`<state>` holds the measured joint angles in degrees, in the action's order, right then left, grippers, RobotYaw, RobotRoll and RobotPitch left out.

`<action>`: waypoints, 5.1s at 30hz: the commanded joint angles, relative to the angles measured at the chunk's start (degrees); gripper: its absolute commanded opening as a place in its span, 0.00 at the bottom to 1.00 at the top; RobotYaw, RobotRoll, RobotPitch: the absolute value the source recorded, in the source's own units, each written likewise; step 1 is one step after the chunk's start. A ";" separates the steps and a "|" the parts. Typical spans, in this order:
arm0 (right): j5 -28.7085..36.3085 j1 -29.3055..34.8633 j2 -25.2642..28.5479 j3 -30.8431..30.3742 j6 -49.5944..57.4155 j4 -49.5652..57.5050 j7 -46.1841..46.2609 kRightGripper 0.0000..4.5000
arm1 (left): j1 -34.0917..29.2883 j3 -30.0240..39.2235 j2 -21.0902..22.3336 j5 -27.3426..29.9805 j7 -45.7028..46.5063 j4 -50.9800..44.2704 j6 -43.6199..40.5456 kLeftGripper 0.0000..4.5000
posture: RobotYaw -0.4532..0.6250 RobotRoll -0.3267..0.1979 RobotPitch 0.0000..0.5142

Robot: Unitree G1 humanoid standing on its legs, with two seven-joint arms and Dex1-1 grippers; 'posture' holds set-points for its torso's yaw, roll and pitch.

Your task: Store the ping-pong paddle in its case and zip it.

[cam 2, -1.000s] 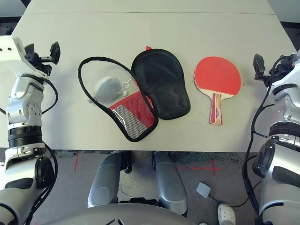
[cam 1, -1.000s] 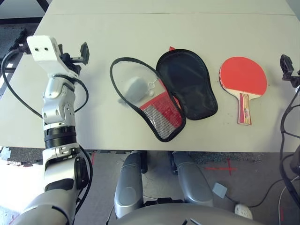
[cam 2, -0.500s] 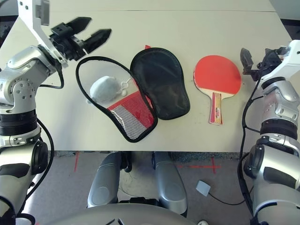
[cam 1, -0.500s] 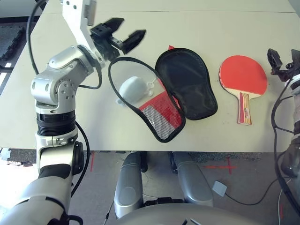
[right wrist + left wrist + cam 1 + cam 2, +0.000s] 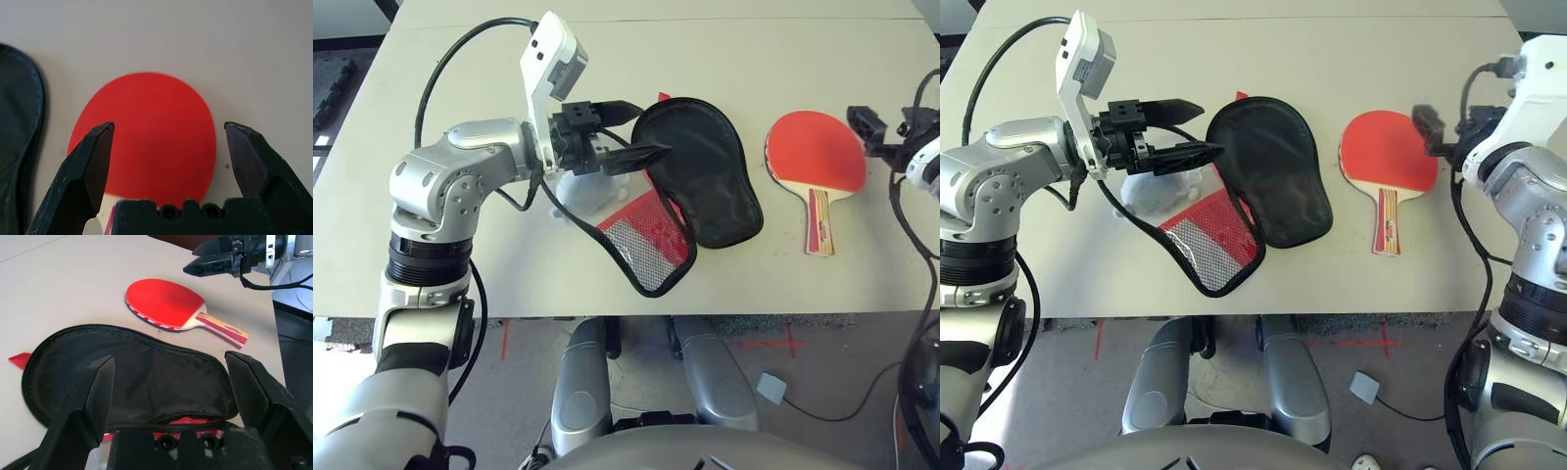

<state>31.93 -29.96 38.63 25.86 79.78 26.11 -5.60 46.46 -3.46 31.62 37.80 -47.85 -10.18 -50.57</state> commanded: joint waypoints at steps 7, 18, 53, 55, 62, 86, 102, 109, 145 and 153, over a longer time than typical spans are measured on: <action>8.30 5.76 -5.49 3.09 12.72 8.72 11.18 0.99 | 1.00 -2.31 -0.74 -1.63 -2.67 1.49 1.16 1.00 | 0.14 0.62 0.66; 22.66 10.90 -11.83 3.91 12.72 10.27 28.66 0.99 | 0.95 -2.40 -0.92 -1.83 -2.96 0.71 0.32 1.00 | 0.14 0.62 0.69; 28.62 3.81 -6.09 -5.08 8.85 14.55 28.17 0.24 | 0.30 -0.46 1.57 -1.70 -1.63 -2.56 -0.73 1.00 | 0.21 0.62 0.69; 28.11 2.71 -7.47 -5.95 8.69 15.14 26.67 0.24 | 0.22 -0.33 1.80 -1.58 -1.40 -2.99 -1.03 1.00 | 0.22 0.62 0.69; 25.23 0.41 -16.20 -10.35 11.27 16.31 24.42 0.24 | 0.11 0.28 2.18 -1.24 -0.55 -4.78 -2.55 1.00 | 0.25 0.62 0.70; 18.57 3.83 -21.61 -19.62 12.72 12.76 21.55 0.24 | -1.50 0.72 2.61 -0.26 1.52 -7.60 -4.56 1.00 | 0.28 0.62 0.73; 22.47 3.44 -19.06 -18.03 12.72 12.90 15.24 0.99 | -1.66 0.62 2.64 -0.66 1.82 -7.83 -4.33 1.00 | 0.29 0.62 0.70; 21.86 2.81 -18.24 -18.81 12.72 12.99 11.60 0.99 | -1.97 0.54 2.57 -0.73 2.27 -8.12 -4.23 1.00 | 0.31 0.62 0.70; 10.21 -1.49 1.89 -11.92 -14.95 -8.16 -17.40 0.99 | -9.00 18.51 32.02 -9.82 -3.56 9.77 6.69 1.00 | 0.46 0.62 0.68; 2.34 -5.87 -2.09 -11.85 -24.10 -19.83 -13.71 0.99 | -19.72 17.72 31.93 -11.39 -4.20 5.60 8.23 1.00 | 0.48 0.62 0.69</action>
<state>35.80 -35.70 36.86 13.77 57.32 7.83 -19.76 28.03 15.03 63.90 26.86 -51.77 -2.23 -42.78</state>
